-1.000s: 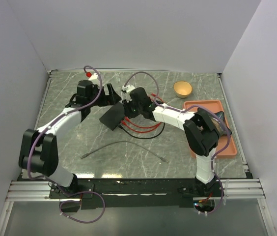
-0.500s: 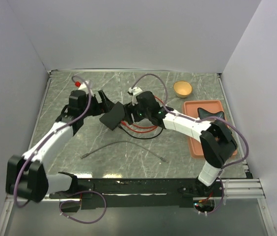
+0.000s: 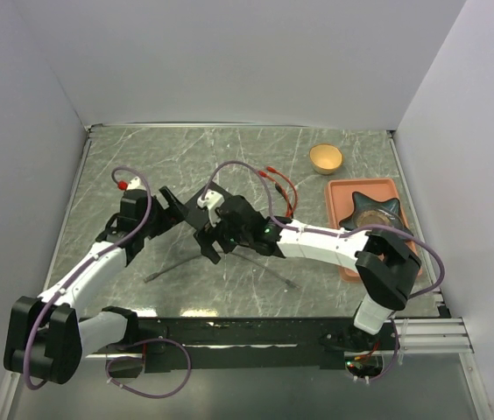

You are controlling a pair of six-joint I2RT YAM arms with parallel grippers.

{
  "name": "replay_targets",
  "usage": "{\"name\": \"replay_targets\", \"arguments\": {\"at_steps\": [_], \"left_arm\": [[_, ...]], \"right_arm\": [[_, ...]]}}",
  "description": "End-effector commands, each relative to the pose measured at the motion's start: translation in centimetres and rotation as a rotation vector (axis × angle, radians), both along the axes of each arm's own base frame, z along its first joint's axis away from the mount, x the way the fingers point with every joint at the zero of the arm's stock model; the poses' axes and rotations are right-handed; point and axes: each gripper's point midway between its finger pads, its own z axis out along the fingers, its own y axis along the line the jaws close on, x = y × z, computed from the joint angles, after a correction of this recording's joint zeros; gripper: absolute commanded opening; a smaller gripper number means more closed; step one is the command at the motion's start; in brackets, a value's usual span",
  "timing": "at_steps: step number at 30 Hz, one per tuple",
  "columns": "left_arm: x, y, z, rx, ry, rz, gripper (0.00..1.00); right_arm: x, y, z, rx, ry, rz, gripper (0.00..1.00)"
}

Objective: Insert the plug into the switch port

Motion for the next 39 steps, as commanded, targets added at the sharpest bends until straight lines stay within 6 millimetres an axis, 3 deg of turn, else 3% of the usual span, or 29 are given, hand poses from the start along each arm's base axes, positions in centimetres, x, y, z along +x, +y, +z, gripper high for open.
{"name": "replay_targets", "arguments": {"at_steps": [1, 15, 26, 32, 33, 35, 36, 39], "left_arm": [[0.6, 0.6, 1.2, -0.044, -0.054, 0.050, 0.96], [0.6, 0.7, 1.2, -0.041, -0.063, 0.020, 0.96], [0.2, 1.9, 0.5, -0.087, -0.053, 0.012, 0.96], [-0.4, 4.9, 0.9, -0.215, -0.074, 0.043, 0.96], [-0.3, 6.4, 1.1, -0.227, -0.085, 0.086, 0.96], [-1.2, 7.2, 1.7, -0.263, -0.102, 0.096, 0.96], [-1.3, 9.2, 1.9, -0.272, -0.112, 0.154, 0.96], [-2.8, 12.0, 3.0, -0.334, -0.149, 0.223, 0.96]], "right_arm": [[1.0, 0.9, 1.1, 0.010, -0.051, -0.002, 0.97], [0.7, 1.6, 1.0, 0.004, -0.052, 0.023, 0.98], [-0.7, 2.5, 1.2, 0.016, -0.053, 0.093, 0.99], [-2.5, 5.6, 1.6, 0.063, -0.046, 0.181, 0.99], [-3.4, 6.4, 0.8, 0.049, -0.037, 0.203, 0.99], [-3.5, 7.9, 1.5, 0.059, -0.076, 0.230, 0.99], [-3.6, 8.5, 0.3, 0.042, -0.069, 0.236, 0.99], [-3.9, 10.7, -0.1, 0.056, -0.078, 0.258, 0.99]]}}
